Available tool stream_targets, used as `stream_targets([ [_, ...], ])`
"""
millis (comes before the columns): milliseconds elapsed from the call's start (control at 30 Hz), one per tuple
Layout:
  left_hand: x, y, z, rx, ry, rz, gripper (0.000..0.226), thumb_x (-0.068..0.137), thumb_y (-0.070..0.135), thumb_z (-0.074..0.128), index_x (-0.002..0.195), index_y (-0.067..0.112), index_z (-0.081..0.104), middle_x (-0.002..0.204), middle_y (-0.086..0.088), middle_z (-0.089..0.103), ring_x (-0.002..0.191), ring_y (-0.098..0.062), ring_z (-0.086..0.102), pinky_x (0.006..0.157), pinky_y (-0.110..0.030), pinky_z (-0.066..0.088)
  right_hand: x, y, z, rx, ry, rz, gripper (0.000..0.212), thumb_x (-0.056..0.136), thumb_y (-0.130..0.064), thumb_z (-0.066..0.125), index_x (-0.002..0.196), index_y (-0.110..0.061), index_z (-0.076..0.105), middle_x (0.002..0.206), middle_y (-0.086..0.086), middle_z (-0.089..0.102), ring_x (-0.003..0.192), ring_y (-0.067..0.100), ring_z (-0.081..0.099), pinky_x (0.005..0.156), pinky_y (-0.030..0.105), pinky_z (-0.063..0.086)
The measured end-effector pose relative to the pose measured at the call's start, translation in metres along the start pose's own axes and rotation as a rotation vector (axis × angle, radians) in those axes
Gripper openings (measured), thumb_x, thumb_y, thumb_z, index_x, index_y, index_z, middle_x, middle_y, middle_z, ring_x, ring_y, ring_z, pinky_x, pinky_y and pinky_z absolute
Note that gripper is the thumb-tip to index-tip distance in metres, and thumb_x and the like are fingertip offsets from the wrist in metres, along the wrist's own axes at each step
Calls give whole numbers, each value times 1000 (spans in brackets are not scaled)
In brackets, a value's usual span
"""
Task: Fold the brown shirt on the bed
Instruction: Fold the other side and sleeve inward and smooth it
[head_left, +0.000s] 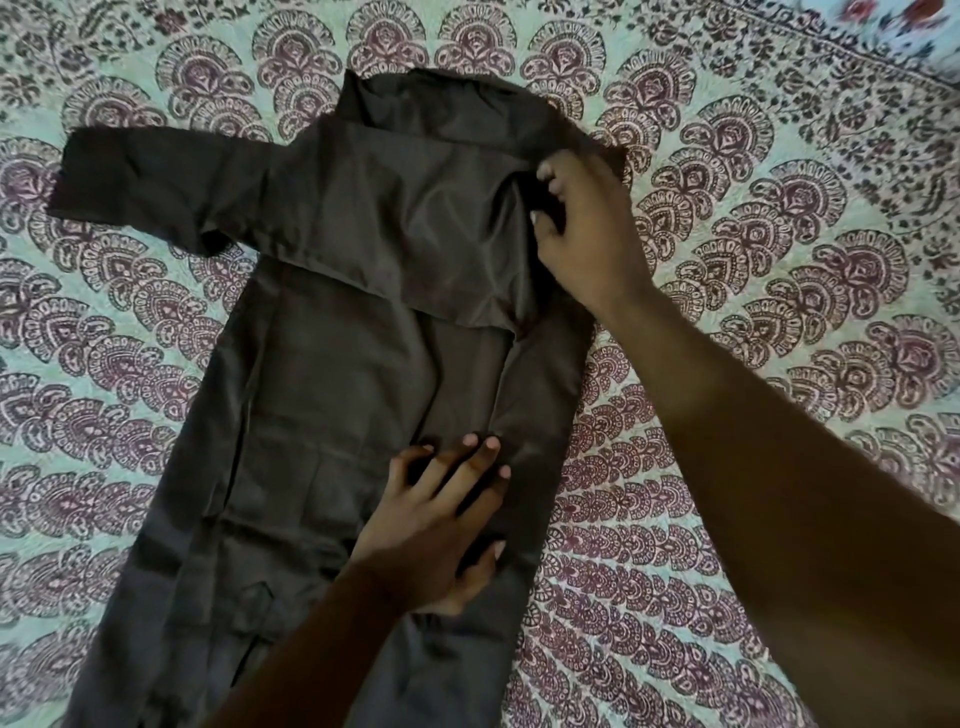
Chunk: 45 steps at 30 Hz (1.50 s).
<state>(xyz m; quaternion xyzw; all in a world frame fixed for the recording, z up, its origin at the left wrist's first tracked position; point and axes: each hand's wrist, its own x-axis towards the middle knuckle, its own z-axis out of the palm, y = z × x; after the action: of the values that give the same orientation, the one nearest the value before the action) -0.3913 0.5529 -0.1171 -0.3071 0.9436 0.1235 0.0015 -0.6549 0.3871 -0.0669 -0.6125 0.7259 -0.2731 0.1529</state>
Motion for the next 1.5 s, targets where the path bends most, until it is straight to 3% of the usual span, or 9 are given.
stream_targets([
  [133, 1, 2, -7, -27, -37, -20, 64, 82, 56, 62, 134, 19, 63, 152, -9, 52, 135, -32, 53, 102, -53, 39, -64, 6, -6, -149, 43, 64, 36, 88, -16, 65, 122, -10, 57, 125, 16, 55, 113, 36, 57, 90, 47, 53],
  [300, 40, -5, -37, -26, 121, 14, 52, 88, 50, 59, 131, 21, 61, 137, -9, 55, 110, -31, 57, 91, -45, 42, -99, 36, -7, -305, -178, -45, 43, 93, -37, 59, 126, -10, 63, 133, 16, 54, 119, 37, 52, 94, 51, 53],
  [433, 118, -36, -61, 40, 241, -113, 49, 93, 39, 53, 138, 21, 54, 152, -4, 47, 128, -30, 50, 100, -47, 40, -106, 39, 3, -360, -59, -39, 46, 95, -47, 49, 129, -17, 60, 137, 11, 54, 119, 36, 51, 90, 50, 50],
  [667, 193, -111, -70, 237, -18, -245, 77, 99, 68, 20, 163, 26, 14, 172, 10, 9, 159, -24, 2, 117, -68, 15, -123, 36, 21, -516, 19, 45, 49, 103, -53, 41, 145, -30, 52, 152, 0, 47, 131, 25, 47, 92, 45, 35],
  [867, 183, -87, -73, 121, 142, -404, 70, 97, 44, 48, 158, 16, 28, 173, 0, 8, 158, -31, 10, 117, -61, 21, -123, 39, 20, -499, 3, 30, 51, 100, -50, 47, 146, -29, 52, 152, 1, 48, 126, 26, 48, 90, 44, 36],
  [967, 164, -52, -61, 25, 229, -238, 69, 97, 49, 47, 154, 12, 38, 169, -5, 24, 156, -28, 22, 115, -51, 26, -123, 39, 20, -496, 16, 35, 50, 100, -48, 47, 147, -29, 52, 153, 1, 48, 122, 26, 49, 90, 43, 36],
  [1100, 144, -58, -27, 126, 87, -83, 78, 99, 66, 34, 162, 19, 26, 172, -2, 16, 159, -22, 14, 120, -52, 24, -123, 44, 22, -489, 24, 31, 48, 102, -43, 45, 147, -31, 51, 154, 0, 47, 125, 27, 50, 93, 45, 38],
  [1300, 143, -63, -20, 103, 71, -124, 85, 96, 72, 31, 164, 24, 13, 173, 2, 4, 160, -18, 3, 124, -53, 15, -109, 41, 23, -422, -61, 91, 57, 103, -52, 37, 157, -33, 34, 167, 1, 25, 147, 33, 30, 107, 59, 36],
  [1500, 146, -61, -21, 115, 91, -145, 85, 95, 72, 32, 164, 25, 17, 173, 3, 8, 159, -18, 8, 123, -54, 17, -4, 70, 9, -408, -239, 193, 61, 102, -64, 25, 159, -48, 9, 172, -8, -2, 157, 37, -2, 112, 76, 10],
])
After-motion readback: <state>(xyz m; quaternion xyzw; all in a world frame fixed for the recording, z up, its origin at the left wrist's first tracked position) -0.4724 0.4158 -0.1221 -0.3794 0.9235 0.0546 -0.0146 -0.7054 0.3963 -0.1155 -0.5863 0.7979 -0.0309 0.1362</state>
